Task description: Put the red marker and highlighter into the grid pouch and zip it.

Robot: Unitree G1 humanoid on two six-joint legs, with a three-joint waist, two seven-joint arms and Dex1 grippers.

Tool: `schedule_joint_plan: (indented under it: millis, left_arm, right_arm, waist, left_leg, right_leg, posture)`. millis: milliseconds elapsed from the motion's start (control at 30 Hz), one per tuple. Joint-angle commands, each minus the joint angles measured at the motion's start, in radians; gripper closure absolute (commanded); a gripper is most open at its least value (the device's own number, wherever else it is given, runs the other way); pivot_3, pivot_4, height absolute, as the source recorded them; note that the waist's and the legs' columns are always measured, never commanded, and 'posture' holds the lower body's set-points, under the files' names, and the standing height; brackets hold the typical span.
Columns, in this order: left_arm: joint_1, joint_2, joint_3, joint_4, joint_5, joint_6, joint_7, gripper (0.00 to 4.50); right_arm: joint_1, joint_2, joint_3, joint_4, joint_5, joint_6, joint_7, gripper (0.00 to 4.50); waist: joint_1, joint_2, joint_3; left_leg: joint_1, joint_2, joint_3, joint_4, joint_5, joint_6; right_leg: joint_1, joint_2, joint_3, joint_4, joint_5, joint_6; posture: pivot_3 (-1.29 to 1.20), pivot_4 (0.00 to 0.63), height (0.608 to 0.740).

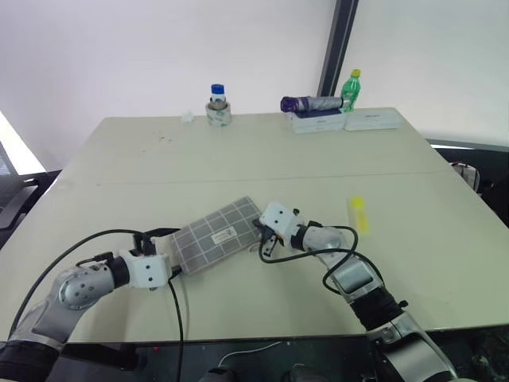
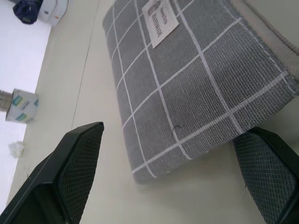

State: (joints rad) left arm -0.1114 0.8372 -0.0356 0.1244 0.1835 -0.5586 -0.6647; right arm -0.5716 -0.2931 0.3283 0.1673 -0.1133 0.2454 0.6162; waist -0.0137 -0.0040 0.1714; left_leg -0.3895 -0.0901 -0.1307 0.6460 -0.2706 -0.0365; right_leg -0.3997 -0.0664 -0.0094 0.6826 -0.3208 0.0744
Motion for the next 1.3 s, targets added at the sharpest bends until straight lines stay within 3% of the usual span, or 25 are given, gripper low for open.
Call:
schedule_joint_plan:
  millis: [33,367,533,800,1100,1300]
  left_arm:
    - [0.017,-0.003,-0.049,-0.022,0.025,-0.032,-0.021,0.00]
    - [-0.022,-0.026,-0.065,0.002,0.065,-0.033,0.007,0.00]
    - [-0.012,-0.018,-0.054,-0.003,0.057,-0.026,0.005,0.00]
    - [-0.007,-0.024,-0.053,-0.024,0.048,-0.009,0.003,0.00]
    - [0.008,-0.024,-0.051,-0.054,0.040,0.009,0.001,0.00]
    - [0.006,-0.025,-0.051,-0.070,0.033,0.019,-0.002,0.00]
  right_arm:
    - [-0.016,0.009,-0.013,-0.036,0.006,-0.009,0.001,4.46]
    - [-0.035,0.011,-0.029,-0.028,-0.002,-0.018,-0.020,4.46]
    - [-0.144,-0.025,-0.091,-0.026,-0.001,0.026,-0.041,4.46]
    - [-0.231,-0.039,-0.057,0.233,-0.074,0.012,-0.068,4.46]
    - [-0.235,-0.029,-0.038,0.335,-0.079,-0.073,-0.017,4.46]
    - [-0.187,-0.020,-0.008,0.266,-0.069,-0.046,0.071,4.46]
  waist:
    - [0.000,0.000,0.000]
    - [0.002,0.000,0.000]
    - [0.000,0.000,0.000]
    - [0.000,0.000,0.000]
    - [-0.003,0.000,0.000]
    - [-0.003,0.000,0.000]
  left_leg:
    - [0.000,0.000,0.000,0.000,0.000,0.000]
    - [0.000,0.000,0.000,0.001,0.000,0.000]
    - [0.000,0.000,0.000,0.001,0.000,0.000]
    - [0.000,0.000,0.000,0.001,0.000,-0.001]
    - [0.000,0.000,0.001,0.001,0.001,-0.001]
    - [0.000,0.000,0.001,0.001,0.001,-0.001]
  right_leg:
    - [0.000,0.000,0.000,0.000,0.000,0.000]
    - [0.000,0.000,0.000,0.001,0.000,0.000]
    - [0.000,0.000,0.000,0.001,0.000,0.000]
    - [0.000,0.000,0.000,0.001,0.000,0.000]
    - [-0.001,0.000,0.001,0.002,0.000,0.000]
    - [-0.001,0.000,0.001,0.002,0.000,0.000]
  posture:
    - [0.00,0.150,0.740]
    - [0.00,0.150,0.740]
    - [0.00,0.150,0.740]
    - [0.00,0.150,0.740]
    - [0.00,0.150,0.740]
    - [0.00,0.150,0.740]
